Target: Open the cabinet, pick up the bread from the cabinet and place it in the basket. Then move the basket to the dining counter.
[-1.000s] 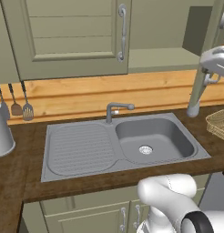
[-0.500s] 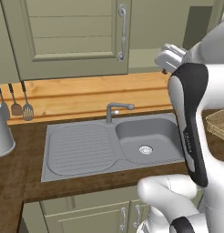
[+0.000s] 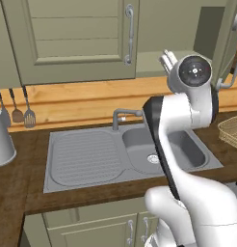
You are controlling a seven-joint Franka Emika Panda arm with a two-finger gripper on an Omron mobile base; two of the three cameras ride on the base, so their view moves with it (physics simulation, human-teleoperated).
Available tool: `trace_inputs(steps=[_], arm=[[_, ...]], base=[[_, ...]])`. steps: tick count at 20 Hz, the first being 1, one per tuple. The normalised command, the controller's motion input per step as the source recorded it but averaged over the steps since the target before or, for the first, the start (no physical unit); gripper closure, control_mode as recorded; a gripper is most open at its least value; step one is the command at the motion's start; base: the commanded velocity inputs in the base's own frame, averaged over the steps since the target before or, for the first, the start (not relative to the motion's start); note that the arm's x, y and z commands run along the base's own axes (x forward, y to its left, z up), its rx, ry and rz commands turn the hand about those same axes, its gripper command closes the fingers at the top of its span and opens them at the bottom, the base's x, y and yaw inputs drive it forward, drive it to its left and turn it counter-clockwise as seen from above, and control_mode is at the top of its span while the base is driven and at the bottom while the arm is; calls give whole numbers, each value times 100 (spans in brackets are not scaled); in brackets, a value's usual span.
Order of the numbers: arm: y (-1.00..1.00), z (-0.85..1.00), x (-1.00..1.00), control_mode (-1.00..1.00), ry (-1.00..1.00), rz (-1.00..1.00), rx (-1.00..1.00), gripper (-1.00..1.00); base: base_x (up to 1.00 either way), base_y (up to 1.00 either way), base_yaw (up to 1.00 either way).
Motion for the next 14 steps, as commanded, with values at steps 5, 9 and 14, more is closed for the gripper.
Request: trace_inputs(steps=[5, 9, 14], arm=[[-19, 13, 16, -100, -12, -43, 28, -100], [-47, 6, 0, -100, -13, -47, 27, -100], [-44, 0, 0, -100, -23, -50, 24, -100]], base=[[0, 0, 0], [0, 0, 0], [0, 0, 0]])
